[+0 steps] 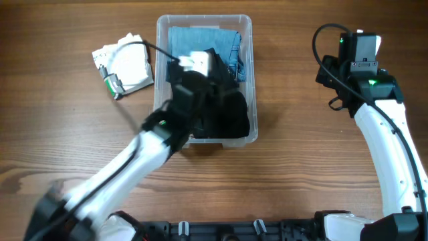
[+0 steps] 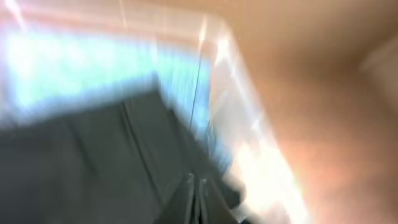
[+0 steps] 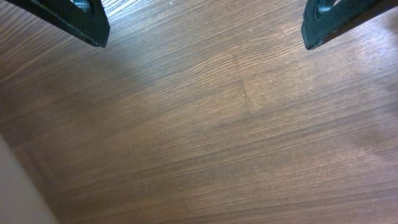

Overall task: Pack container
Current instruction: 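Withdraw the left gripper left toward the white printed t-shirt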

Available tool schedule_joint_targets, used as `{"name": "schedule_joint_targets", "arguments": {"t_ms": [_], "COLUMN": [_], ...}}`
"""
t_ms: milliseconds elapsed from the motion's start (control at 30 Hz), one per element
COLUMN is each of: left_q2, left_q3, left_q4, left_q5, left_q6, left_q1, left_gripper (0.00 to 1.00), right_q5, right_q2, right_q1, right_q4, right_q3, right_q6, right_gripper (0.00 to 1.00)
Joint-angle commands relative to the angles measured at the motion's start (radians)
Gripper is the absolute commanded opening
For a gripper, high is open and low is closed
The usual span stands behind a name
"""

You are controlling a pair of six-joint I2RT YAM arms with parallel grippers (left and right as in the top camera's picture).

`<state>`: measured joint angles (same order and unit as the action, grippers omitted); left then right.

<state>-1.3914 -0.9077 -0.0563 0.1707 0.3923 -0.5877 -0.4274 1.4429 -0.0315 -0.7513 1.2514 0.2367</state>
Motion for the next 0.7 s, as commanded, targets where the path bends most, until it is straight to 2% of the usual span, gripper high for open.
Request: {"name": "schedule_joint_targets", "arguments": {"t_ms": [0, 133, 300, 500, 667], "left_q2": [0.196, 0.298, 0.324, 0.248, 0.119], "left_q3": [-0.003, -0.003, -0.003, -0.003, -0.003], "left_q4": [0.026, 0.078, 0.140, 0.182, 0.166], "left_q5": [0.106, 0.109, 0.086, -0.186, -0.456], "left_q6": [-0.019, -0.019, -0.019, -0.006, 0.158], "left_q1": [0.064, 0.180, 0.371, 0.597, 0.789], "left_gripper": [0.07, 0.05, 0.04, 0.04, 0.04], "right_q5": [-0.017, -0.017, -0.017, -0.017, -0.017], "right_q2": [0.006, 0.006, 0.006, 0.007, 0.006], "right_q1": [0.002, 0.002, 0.002, 0.002, 0.002], "right_q4": [0.003, 0.003, 0.003, 0.003, 0.003], "right_q3": [0.000, 0.000, -0.001, 0.000, 0.000], "right_q6": [-0.001, -0.001, -0.001, -0.001, -0.002], "right_gripper": [1.00, 1.00, 1.00, 1.00, 1.00]}}
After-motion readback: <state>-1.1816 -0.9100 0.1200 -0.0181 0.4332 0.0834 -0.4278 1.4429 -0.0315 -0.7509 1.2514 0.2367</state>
